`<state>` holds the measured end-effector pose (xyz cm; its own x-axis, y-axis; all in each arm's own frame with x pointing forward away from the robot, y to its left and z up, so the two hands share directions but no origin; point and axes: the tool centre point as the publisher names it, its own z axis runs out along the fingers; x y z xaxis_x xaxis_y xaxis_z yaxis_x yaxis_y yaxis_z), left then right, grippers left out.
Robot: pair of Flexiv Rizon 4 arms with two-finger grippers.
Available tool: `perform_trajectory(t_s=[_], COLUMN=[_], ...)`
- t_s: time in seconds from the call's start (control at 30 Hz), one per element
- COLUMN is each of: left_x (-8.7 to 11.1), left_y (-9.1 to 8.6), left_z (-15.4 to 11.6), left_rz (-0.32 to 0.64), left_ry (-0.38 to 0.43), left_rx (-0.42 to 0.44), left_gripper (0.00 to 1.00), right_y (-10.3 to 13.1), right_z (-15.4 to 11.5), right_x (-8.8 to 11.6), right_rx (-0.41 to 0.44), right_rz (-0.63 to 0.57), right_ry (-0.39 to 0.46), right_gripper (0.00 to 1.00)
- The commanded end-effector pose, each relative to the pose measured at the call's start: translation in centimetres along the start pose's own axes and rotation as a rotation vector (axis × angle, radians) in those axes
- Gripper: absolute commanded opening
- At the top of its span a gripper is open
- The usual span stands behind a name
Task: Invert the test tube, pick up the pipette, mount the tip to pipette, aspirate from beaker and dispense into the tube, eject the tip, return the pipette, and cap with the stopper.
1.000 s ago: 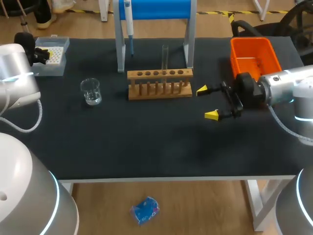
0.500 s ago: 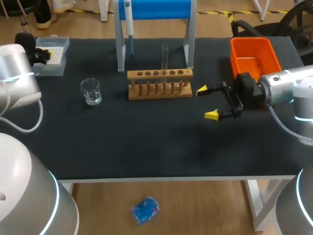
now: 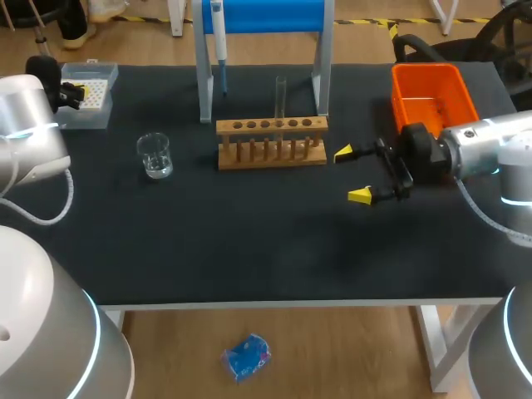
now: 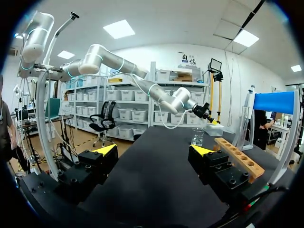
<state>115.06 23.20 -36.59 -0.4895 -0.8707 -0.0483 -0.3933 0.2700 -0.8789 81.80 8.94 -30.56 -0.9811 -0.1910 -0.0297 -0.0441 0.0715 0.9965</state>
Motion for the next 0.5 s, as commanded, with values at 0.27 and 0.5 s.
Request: perform_trajectory(t_s=[0.27, 0.5], left_x=[-0.1, -0.1], left_y=[-0.1, -0.9], left_z=[0.1, -0.1], left_rz=[0.003, 0.014], left_ry=[-0.002, -0.003], left_rx=[0.005, 0.008], left_gripper=[0.0, 0.0], right_y=[-0.1, -0.1], right_z=[0.0, 0.0], right_x=[0.0, 0.0], right_rx=[0.0, 0.0], right_rz=[-0.001, -0.001], right_ry=[0.0, 0.0], right_gripper=[1.0, 1.0])
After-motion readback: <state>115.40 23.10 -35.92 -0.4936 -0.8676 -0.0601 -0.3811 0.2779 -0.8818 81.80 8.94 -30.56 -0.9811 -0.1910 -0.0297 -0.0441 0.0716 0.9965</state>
